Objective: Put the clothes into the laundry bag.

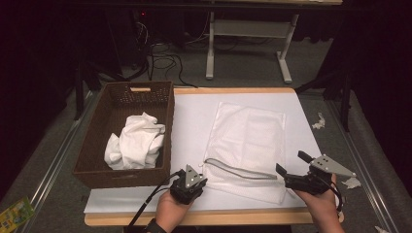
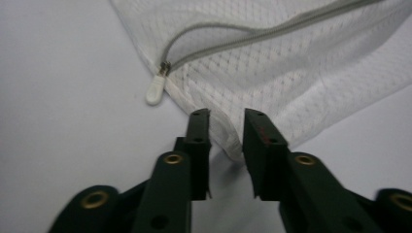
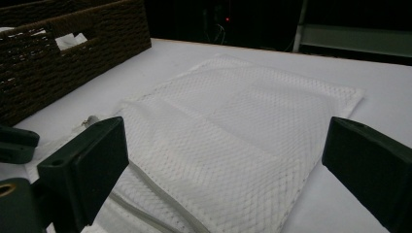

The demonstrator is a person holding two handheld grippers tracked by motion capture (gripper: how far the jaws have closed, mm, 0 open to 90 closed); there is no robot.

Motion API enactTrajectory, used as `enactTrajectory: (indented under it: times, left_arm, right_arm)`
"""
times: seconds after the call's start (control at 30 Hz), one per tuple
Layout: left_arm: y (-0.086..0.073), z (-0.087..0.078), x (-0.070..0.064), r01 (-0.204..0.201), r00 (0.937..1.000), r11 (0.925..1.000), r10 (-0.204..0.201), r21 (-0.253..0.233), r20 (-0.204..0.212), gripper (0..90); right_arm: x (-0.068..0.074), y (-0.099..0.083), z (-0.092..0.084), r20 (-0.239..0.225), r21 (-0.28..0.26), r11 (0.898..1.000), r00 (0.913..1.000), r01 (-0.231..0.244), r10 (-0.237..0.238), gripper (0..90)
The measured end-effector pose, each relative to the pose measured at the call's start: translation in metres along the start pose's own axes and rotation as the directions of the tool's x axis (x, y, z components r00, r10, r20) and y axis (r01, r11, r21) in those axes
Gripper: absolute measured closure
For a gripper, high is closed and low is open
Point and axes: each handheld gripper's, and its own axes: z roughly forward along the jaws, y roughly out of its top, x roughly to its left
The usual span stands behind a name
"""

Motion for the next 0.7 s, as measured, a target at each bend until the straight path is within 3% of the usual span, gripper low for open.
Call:
enactTrajectory:
  times: [0.03, 0.07, 0.1, 0.13, 0.2, 0.3, 0.33, 0.37, 0.4, 0.47, 0.63, 0.67, 0.7]
  left_arm:
    - [0.001, -0.005, 0.000, 0.002, 0.9999, 0.9997, -0.002, -0.026, 0.011, 66.2]
    - [0.003, -0.012, 0.000, -0.001, 0.9998, 0.9981, 0.002, -0.061, 0.019, 55.2]
    - [0.003, -0.012, 0.000, -0.001, 0.9998, 0.9981, 0.002, -0.061, 0.019, 51.0]
    - [0.004, -0.019, 0.000, -0.013, 0.9991, 0.9952, 0.017, -0.097, 0.039, 46.4]
    - [0.004, -0.022, 0.001, -0.029, 0.9982, 0.9923, 0.035, -0.121, 0.048, 40.8]
    - [0.004, -0.024, 0.003, -0.018, 0.9975, 0.9887, 0.028, -0.149, 0.064, 36.0]
    - [0.006, -0.027, 0.006, 0.011, 0.9956, 0.9845, 0.005, -0.175, 0.093, 33.7]
    - [0.006, -0.027, 0.006, 0.011, 0.9956, 0.9845, 0.005, -0.175, 0.093, 31.6]
    - [0.007, -0.029, 0.007, 0.026, 0.9921, 0.9830, -0.003, -0.182, 0.125, 31.6]
    - [0.007, -0.038, 0.008, 0.016, 0.9864, 0.9807, 0.017, -0.195, 0.164, 26.4]
    - [0.005, -0.053, 0.008, 0.023, 0.9852, 0.9723, 0.017, -0.233, 0.171, 22.6]
    - [0.001, -0.055, 0.006, -0.020, 0.9907, 0.9707, 0.051, -0.240, 0.126, 22.3]
    - [0.001, -0.055, 0.006, -0.020, 0.9907, 0.9707, 0.051, -0.240, 0.126, 22.3]
  right_arm:
    - [-0.001, 0.000, 0.000, 0.000, 0.000, 1.000, 1.0000, -0.005, 0.005, 3.9]
    - [-0.005, -0.001, 0.002, 0.008, 0.009, 1.000, 0.9999, -0.012, 0.012, 4.1]
    - [-0.005, -0.001, 0.002, 0.008, 0.009, 1.000, 0.9999, -0.012, 0.012, 4.1]
    - [-0.008, -0.002, 0.003, 0.012, 0.016, 1.000, 0.9997, -0.022, 0.022, 4.6]
    - [-0.012, -0.004, 0.004, 0.019, 0.025, 1.000, 0.9997, -0.018, 0.018, 5.2]
    - [-0.015, -0.005, 0.005, 0.034, 0.034, 0.999, 0.9992, -0.020, 0.019, 5.4]
    - [-0.018, -0.005, 0.006, 0.041, 0.041, 0.999, 0.9990, -0.019, 0.017, 6.3]
    - [-0.018, -0.005, 0.006, 0.041, 0.041, 0.999, 0.9990, -0.019, 0.017, 6.3]
    - [-0.018, -0.005, 0.005, 0.042, 0.038, 0.999, 0.9990, -0.015, 0.013, 6.4]
    - [-0.019, -0.007, 0.005, 0.066, 0.042, 0.999, 0.9977, -0.016, 0.013, 6.4]
    - [-0.023, -0.013, 0.006, 0.085, 0.062, 0.998, 0.9961, -0.028, 0.023, 9.2]
    - [-0.025, -0.017, 0.008, 0.093, 0.077, 0.997, 0.9954, -0.033, 0.026, 15.2]
    - [-0.025, -0.017, 0.008, 0.093, 0.077, 0.997, 0.9954, -0.033, 0.026, 15.2]
